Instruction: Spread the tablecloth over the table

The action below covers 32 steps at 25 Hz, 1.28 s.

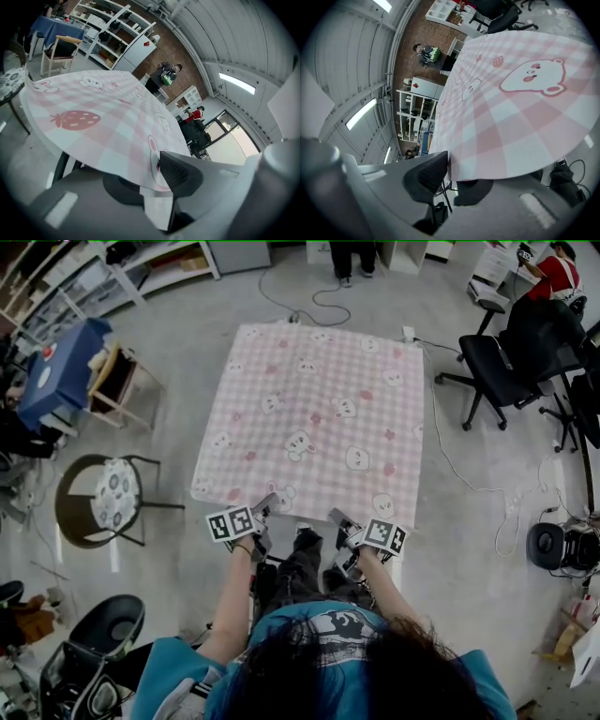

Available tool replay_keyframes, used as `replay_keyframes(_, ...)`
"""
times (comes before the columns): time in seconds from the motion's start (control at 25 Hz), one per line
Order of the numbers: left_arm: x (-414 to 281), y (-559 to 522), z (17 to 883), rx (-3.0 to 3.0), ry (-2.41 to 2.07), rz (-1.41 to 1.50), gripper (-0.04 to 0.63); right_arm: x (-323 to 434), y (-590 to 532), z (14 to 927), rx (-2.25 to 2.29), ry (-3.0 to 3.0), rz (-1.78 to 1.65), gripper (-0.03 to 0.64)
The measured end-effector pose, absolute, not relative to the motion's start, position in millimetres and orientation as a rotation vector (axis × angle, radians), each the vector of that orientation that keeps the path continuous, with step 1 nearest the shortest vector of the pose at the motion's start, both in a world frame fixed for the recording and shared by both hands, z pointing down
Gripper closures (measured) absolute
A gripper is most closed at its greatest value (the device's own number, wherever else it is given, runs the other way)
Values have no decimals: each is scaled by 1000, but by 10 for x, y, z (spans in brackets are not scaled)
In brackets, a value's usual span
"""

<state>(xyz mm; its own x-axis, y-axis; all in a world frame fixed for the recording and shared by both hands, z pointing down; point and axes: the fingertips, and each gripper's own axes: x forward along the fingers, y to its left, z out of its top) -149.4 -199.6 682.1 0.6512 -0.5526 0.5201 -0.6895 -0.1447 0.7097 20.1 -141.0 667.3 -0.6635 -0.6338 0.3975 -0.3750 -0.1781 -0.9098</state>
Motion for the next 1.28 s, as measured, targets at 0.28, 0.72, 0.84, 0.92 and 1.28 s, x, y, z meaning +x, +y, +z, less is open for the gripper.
replay_keyframes(0.28,-1583,-1785,7153,1759,-1045,242,471,141,-1248,6992,-1241,1966,-1961,583)
replay_keyframes(0.72,-1633,-1884,7201,1768,-1125,340,448,92,-1204,7098,-1230,2038,-1962,553)
replay_keyframes(0.84,-1676,-1920,7159,1775,-1143,349,431,59,-1122,7018,-1199,2068,-1965,492)
replay_keyframes(0.92,-1654,-1942,7117,1771,-1168,373,406,91,-1099,6956,-1187,2060,-1966,479)
replay_keyframes(1.28,-1404,-1658,6856,1814,-1161,454,282,157,-993,6600,-1110,2096,-1885,500)
